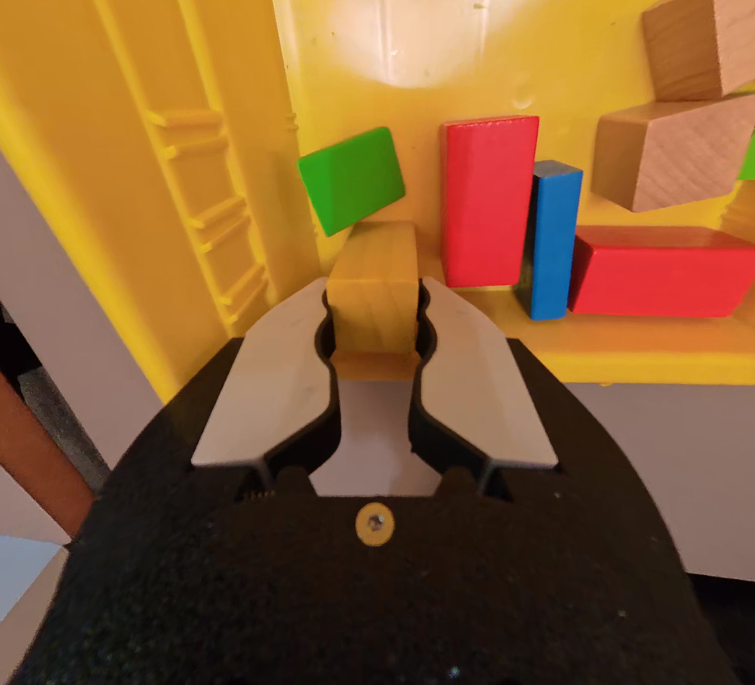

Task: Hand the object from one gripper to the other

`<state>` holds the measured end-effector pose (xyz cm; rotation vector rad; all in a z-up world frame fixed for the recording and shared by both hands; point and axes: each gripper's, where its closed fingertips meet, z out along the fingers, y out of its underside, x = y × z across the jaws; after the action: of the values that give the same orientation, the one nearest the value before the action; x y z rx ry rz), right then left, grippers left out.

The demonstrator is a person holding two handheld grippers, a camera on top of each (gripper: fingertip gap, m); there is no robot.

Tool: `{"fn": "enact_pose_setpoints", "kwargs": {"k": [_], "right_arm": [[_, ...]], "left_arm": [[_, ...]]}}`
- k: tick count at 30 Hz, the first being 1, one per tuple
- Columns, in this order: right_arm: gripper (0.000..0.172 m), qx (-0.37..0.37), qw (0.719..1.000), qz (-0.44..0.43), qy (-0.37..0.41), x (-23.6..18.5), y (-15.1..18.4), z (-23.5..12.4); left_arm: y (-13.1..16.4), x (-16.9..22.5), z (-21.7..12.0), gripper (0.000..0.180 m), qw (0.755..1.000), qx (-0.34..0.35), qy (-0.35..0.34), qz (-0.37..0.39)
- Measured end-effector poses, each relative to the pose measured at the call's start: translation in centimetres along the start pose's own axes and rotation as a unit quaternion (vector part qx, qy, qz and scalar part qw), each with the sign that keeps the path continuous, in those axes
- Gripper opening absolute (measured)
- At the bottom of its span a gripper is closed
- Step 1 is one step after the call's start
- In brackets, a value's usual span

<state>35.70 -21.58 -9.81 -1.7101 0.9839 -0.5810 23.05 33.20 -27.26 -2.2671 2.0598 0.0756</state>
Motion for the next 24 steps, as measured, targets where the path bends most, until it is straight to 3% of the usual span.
{"fn": "enact_pose_setpoints", "kwargs": {"k": [6, 10, 13, 18, 24], "right_arm": [[0.083, -0.004, 1.0, -0.004, -0.003, -0.3, 0.1, 0.2], [0.083, -0.004, 1.0, -0.01, -0.011, -0.9, 0.0, 0.4], [0.083, -0.003, 0.999, -0.011, -0.031, -2.0, -0.2, 0.7], [0.083, 0.014, 0.995, -0.003, -0.097, -5.2, -1.1, 1.3], [0.089, 0.06, 0.971, 0.051, -0.226, -10.8, -3.0, 1.4]], "left_arm": [[-0.3, -0.5, -1.1, 0.035, 0.998, 0.043, -0.009, 0.037], [-1.7, -0.1, -5.6, 0.035, 0.989, 0.132, -0.01, 0.064], [-2.8, 3.2, -10.4, 0.035, 0.965, 0.225, 0.044, 0.126], [-3.0, 13.1, -18.6, 0.035, 0.865, 0.378, 0.187, 0.273], [-2.1, 22.9, -24.3, 0.035, 0.7, 0.52, 0.289, 0.396]]}}
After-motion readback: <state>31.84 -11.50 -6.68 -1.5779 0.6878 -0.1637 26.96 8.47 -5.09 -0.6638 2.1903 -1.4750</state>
